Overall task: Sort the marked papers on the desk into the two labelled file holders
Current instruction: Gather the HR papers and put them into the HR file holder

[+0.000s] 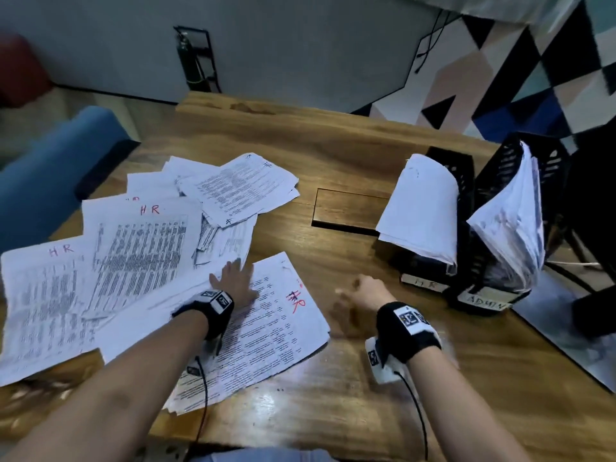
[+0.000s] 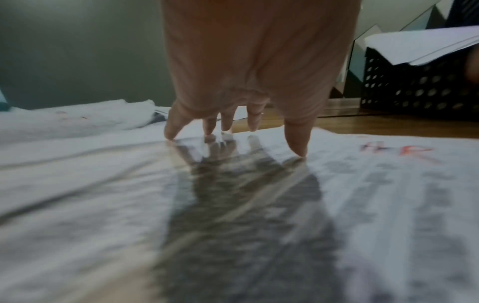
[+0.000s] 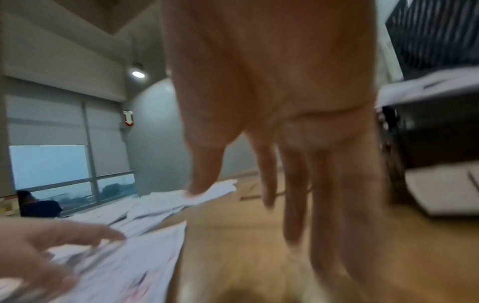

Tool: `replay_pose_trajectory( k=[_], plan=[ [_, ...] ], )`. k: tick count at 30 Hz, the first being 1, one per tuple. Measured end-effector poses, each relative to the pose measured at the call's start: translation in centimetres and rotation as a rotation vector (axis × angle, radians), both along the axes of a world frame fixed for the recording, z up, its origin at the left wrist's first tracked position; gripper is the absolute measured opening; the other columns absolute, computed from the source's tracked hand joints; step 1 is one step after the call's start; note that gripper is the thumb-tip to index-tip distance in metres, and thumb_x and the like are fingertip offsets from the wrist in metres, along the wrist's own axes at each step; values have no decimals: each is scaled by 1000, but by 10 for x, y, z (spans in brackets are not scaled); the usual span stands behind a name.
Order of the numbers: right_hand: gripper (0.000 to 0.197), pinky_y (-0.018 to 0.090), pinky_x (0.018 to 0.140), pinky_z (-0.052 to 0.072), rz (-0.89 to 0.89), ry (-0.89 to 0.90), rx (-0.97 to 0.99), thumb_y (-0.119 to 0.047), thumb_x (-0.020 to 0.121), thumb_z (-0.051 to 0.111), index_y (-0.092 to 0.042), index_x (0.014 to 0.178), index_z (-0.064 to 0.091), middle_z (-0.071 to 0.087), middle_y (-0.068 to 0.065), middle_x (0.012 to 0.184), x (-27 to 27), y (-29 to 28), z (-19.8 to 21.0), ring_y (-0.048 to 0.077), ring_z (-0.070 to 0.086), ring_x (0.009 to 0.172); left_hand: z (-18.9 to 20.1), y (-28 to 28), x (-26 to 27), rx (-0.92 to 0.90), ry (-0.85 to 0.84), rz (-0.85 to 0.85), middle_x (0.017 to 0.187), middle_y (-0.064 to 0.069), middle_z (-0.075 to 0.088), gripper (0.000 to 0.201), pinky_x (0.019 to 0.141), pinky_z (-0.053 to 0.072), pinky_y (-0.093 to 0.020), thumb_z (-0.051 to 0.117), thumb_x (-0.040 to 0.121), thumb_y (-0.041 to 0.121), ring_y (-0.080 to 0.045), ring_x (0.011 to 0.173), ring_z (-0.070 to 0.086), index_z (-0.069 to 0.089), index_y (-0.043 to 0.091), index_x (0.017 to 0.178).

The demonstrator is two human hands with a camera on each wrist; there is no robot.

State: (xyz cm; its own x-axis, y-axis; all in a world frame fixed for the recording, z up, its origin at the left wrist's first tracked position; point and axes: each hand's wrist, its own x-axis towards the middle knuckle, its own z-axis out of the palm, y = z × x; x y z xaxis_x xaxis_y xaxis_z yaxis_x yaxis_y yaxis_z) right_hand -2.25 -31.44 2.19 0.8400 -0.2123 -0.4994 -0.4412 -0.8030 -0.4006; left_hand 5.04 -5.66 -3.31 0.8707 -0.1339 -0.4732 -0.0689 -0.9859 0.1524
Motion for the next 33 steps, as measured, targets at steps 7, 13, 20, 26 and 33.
replay_pose_trajectory(
  k=[7,13,20,26,33],
  plan=[
    [22,36,84,51,73,290,123,-13,78,71,-7,93,56,62,15,106,1,79,-31,27,60,97,7,85,15,-58,37,42,130,-20,45,56,94,44,-44,66,80,36,-37,116,47,47,3,120],
    [42,31,75,45,-371,-158,254,-2,80,65,5,121,55,63,22,114,38,77,-40,29,60,95,10,127,20,-171,37,217,128,-17,44,55,93,43,-38,70,79,26,-34,116,47,44,6,123],
    [42,33,62,42,-605,-261,526,-6,80,67,11,115,52,61,19,97,46,52,-57,26,55,80,10,130,16,-519,136,301,68,-7,55,12,55,30,-22,56,86,16,-18,64,49,57,12,75],
    [10,29,65,47,-496,-239,486,-4,82,64,5,86,63,68,21,92,53,45,-50,24,60,69,-2,117,13,-909,47,614,102,-16,61,23,81,40,-31,56,88,12,-25,93,57,60,3,109],
    [31,43,81,50,-513,-310,329,-16,80,69,3,100,56,63,18,93,56,62,-58,33,62,91,-5,91,5,-962,287,539,96,-16,62,36,65,38,-27,55,92,18,-24,77,54,54,1,124]
  ],
)
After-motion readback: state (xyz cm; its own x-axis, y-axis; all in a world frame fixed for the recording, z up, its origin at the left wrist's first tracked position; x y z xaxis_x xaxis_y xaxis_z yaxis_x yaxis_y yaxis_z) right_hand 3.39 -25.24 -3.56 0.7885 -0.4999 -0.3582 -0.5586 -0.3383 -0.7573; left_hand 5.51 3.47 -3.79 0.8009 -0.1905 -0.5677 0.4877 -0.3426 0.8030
